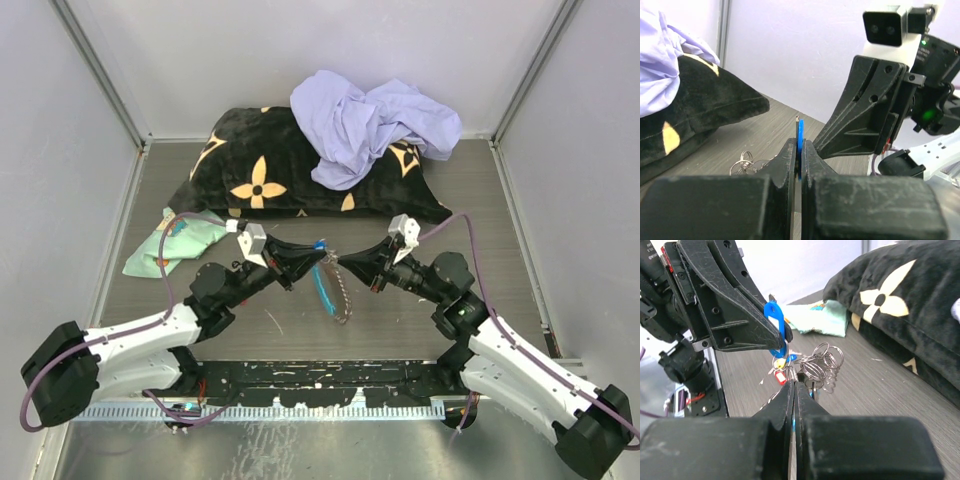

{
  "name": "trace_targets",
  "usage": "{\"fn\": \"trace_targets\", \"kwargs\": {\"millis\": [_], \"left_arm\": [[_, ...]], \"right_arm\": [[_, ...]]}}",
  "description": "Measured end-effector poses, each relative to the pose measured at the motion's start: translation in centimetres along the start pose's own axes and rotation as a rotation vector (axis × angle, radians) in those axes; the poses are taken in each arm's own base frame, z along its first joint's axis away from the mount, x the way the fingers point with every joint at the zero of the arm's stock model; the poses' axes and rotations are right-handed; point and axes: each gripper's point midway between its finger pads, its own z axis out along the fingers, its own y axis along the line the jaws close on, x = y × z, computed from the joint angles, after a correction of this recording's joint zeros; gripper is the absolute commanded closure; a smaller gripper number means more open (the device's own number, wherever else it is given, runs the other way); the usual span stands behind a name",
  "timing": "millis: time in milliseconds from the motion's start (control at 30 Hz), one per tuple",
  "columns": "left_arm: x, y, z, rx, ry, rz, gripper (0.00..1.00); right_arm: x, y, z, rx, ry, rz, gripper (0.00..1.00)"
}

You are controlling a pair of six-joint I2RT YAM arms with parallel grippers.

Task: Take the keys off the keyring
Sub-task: Remove the key from the keyring.

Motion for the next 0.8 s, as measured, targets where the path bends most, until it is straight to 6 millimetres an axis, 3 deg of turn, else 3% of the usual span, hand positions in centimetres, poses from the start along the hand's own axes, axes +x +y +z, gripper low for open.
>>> {"fn": "trace_targets", "kwargs": {"millis": [167,367,533,600,800], "left_arm": [[-1.3,-0.1,1.4,-0.004,0.005,-0.028,1.00],[-5.0,0.0,3.4,-0.020,-0.007,-0.050,1.00],[-6.3,-0.8,4.4,-0.008,0.034,-0.063,1.00],[-6.3,-1.0,4.5,-0.007,0.064,-0.065,1.00],[-5.8,-1.8,4.9,0.027,0.169,-0.061,1.00]], "right_arm": [[-1.1,-0.3,-0.9,0.062,-0.091,0.029,0.99],[-1.1,-0.7,-1.8,0.104,-0.146,0.041,0.88],[-1.2,-0.5,-2.2,0.092,-0.162,-0.010,0.70],[-1.5,0.1,-2.4,0.058,-0.166,-0.081,0.61],[-2.9,3.8,-3.0,-0.157,-0.109,-0.357,0.50]]}}
